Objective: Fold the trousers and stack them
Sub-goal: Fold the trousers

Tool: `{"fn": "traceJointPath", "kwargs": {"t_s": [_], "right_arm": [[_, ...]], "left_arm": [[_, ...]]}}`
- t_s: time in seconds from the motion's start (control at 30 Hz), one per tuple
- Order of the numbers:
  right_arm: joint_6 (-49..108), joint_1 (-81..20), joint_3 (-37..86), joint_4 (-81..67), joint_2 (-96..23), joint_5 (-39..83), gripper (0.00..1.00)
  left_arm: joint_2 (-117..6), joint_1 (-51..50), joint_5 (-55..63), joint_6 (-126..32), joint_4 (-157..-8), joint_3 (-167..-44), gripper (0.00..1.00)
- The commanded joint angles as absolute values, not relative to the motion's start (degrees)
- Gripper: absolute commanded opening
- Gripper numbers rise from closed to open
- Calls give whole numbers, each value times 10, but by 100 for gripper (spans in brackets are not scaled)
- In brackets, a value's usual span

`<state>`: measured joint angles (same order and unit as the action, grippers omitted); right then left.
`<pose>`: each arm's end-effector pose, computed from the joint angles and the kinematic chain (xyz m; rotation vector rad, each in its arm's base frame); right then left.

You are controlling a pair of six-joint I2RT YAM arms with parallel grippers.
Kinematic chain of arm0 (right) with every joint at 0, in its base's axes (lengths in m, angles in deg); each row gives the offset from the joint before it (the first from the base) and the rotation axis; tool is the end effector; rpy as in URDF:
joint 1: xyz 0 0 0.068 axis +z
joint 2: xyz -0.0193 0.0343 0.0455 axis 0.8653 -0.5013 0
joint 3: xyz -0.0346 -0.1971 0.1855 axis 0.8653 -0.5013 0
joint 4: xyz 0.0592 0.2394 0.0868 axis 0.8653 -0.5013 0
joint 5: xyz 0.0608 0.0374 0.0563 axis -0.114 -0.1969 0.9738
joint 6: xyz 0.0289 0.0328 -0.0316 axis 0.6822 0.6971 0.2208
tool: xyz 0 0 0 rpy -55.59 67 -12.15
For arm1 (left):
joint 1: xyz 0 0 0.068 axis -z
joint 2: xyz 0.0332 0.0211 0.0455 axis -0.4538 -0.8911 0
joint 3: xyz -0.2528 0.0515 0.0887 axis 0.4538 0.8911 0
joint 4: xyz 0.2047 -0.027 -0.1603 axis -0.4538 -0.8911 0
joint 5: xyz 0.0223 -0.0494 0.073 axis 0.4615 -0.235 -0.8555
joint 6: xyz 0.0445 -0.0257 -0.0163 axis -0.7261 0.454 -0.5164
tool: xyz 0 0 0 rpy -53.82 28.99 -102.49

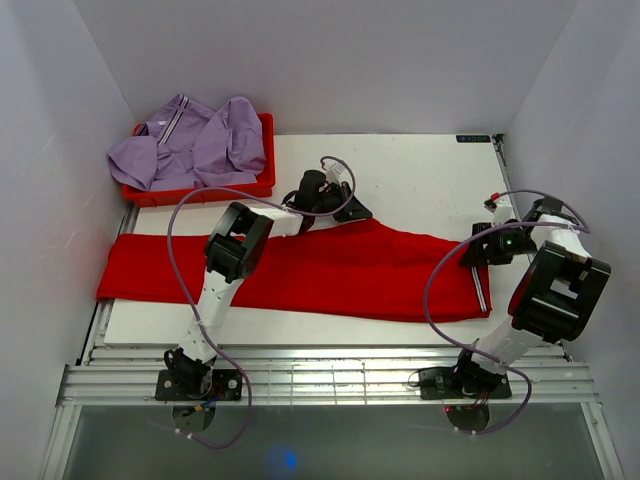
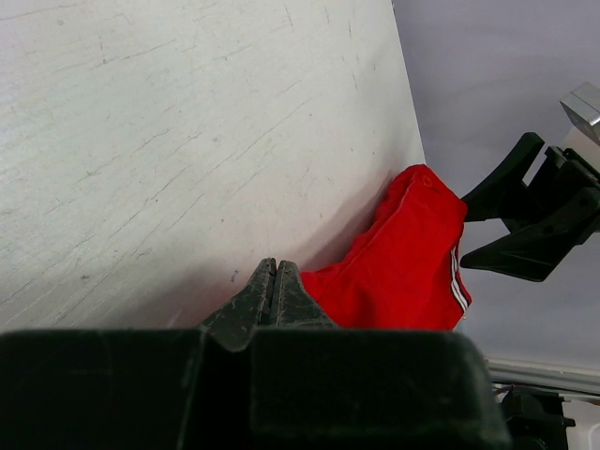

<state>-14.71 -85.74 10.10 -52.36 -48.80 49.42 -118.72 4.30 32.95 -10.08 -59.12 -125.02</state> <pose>0.2759 -0.1106 0.1960 -0.3443 2.5653 0.5622 0.4361 -0.2903 0.1133 0.1730 2.1928 -1.4858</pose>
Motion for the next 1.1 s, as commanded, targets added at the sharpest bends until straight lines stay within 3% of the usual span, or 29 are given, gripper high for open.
{"fn": "traceJointPath", "kwargs": {"t_s": [0.0, 0.1, 0.17, 0.2, 0.27, 0.3, 0.53, 0.83, 0.87, 0.93, 0.97, 1.0, 1.03, 1.07], "right_arm": [[-125, -861, 94, -488, -487, 483, 67], [-129, -872, 97, -484, -480, 476, 68], [-139, -873, 101, -497, -484, 473, 59], [-146, -873, 101, -505, -486, 474, 39], [-162, -875, 99, -539, -491, 475, 22], [-178, -879, 97, -550, -491, 475, 8], [-238, -931, 82, -590, -469, 443, 8], [-220, -938, 50, -523, -490, 397, 8], [-213, -938, 55, -514, -492, 393, 8], [-198, -938, 74, -504, -492, 382, 8], [-198, -938, 81, -496, -491, 368, 8], [-199, -938, 88, -492, -491, 361, 8], [-200, -939, 102, -490, -491, 355, 8], [-202, -939, 110, -490, -493, 344, 8]], "left_arm": [[-1182, 33, 322, -113, -578, -1262, 0], [-1182, 32, 321, -113, -578, -1261, 0], [-1183, 31, 318, -114, -578, -1262, 0], [-1184, 31, 316, -115, -577, -1262, 0], [-1184, 29, 314, -115, -577, -1265, 0], [-1184, 25, 312, -115, -576, -1266, 0], [-1191, 5, 295, -133, -575, -1291, 0], [-1212, 2, 301, -185, -595, -1336, 0], [-1211, 1, 304, -202, -598, -1345, 5], [-1197, -1, 327, -230, -621, -1358, 28], [-1188, -3, 337, -268, -634, -1375, 54], [-1177, -6, 344, -290, -677, -1383, 64], [-1150, -7, 344, -311, -706, -1391, 82], [-1133, -11, 342, -330, -735, -1397, 89]]}}
